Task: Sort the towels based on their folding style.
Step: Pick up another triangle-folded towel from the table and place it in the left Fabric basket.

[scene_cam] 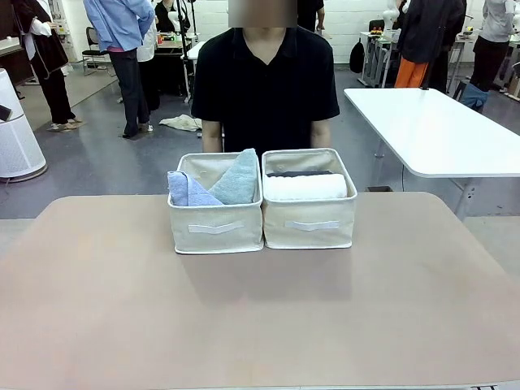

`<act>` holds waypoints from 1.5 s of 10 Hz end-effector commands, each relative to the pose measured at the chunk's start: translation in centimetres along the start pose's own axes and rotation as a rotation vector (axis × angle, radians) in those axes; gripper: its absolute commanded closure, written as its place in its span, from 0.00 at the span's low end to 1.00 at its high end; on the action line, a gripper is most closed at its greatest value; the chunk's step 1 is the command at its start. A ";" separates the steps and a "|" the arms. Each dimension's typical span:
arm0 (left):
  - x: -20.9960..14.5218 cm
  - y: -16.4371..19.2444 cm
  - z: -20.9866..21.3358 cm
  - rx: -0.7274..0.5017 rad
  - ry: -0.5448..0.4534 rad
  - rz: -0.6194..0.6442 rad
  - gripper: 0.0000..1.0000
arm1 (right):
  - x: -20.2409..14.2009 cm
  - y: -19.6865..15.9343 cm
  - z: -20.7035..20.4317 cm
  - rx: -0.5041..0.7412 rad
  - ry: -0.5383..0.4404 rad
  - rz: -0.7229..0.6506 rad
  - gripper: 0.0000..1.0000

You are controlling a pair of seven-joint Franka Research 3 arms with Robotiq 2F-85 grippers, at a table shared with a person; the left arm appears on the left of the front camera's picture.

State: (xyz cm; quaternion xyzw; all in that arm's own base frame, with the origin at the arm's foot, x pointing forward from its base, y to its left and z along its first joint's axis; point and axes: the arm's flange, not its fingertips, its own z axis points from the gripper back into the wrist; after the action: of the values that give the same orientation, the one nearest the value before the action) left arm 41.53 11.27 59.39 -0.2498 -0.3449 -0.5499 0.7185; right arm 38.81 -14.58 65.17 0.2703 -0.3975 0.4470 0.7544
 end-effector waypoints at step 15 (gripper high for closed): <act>0.1 -0.2 0.1 -0.005 0.003 0.007 0.00 | 0.0 0.0 0.0 0.000 0.000 0.000 0.00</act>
State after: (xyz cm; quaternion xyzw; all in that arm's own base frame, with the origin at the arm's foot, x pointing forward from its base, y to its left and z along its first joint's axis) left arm 41.53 11.27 59.39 -0.2498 -0.3449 -0.5499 0.7185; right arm 38.58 -14.56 65.25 0.2627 -0.3899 0.4430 0.7634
